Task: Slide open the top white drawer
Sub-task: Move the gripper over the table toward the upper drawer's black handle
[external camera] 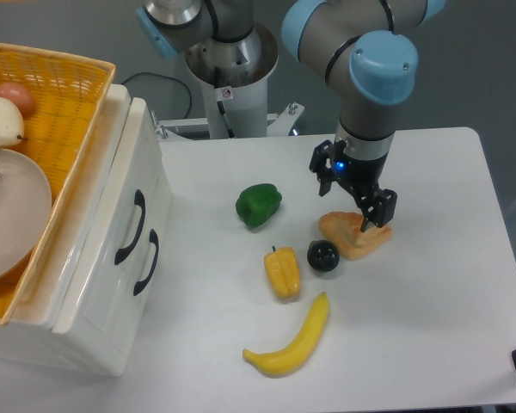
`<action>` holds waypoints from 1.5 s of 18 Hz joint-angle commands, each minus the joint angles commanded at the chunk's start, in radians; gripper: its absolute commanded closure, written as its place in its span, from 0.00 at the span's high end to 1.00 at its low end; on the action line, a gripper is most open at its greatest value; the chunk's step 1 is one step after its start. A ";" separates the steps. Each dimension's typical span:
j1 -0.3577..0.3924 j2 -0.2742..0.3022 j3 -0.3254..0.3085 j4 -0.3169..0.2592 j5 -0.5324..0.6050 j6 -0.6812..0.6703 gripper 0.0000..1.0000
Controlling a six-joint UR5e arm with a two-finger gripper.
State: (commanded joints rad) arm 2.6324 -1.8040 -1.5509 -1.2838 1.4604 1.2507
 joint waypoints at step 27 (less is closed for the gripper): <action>-0.270 -0.060 0.031 -0.111 -0.166 -0.721 1.00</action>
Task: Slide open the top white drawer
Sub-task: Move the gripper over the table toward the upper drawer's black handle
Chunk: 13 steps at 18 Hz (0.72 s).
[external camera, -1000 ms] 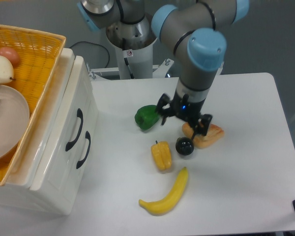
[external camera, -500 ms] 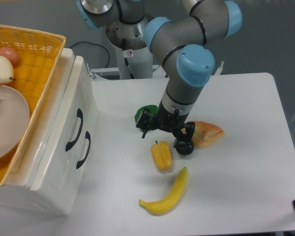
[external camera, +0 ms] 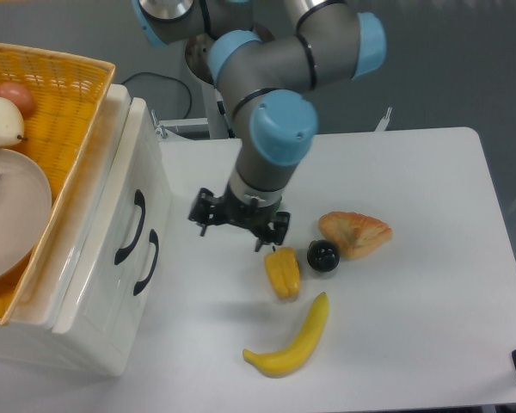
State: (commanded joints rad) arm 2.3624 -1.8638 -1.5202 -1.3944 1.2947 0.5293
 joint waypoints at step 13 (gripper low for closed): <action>0.012 0.003 0.015 -0.087 -0.149 0.000 1.00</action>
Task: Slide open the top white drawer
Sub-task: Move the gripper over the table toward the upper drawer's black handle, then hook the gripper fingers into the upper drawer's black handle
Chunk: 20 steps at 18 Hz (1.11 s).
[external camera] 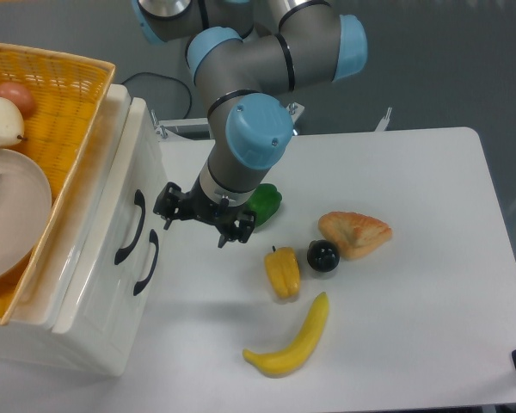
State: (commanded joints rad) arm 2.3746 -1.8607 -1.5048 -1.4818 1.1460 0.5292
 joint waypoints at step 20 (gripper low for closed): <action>-0.046 -0.003 -0.003 -0.008 -0.052 0.002 1.00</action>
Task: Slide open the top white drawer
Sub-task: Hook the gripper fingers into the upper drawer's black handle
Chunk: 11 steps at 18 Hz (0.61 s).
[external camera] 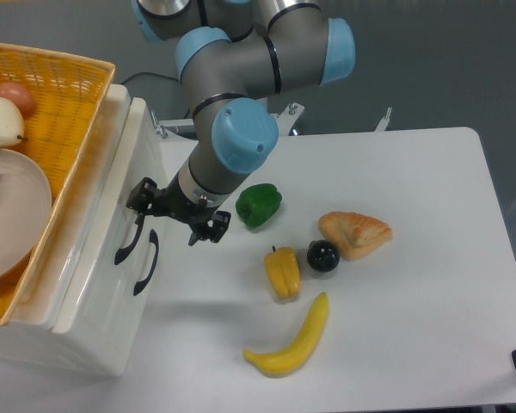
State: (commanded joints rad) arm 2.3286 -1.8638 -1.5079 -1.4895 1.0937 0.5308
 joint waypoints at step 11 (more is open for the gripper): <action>0.012 -0.005 0.003 0.005 -0.012 0.002 1.00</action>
State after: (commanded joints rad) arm 2.3408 -1.8684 -1.5048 -1.4849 1.0815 0.5323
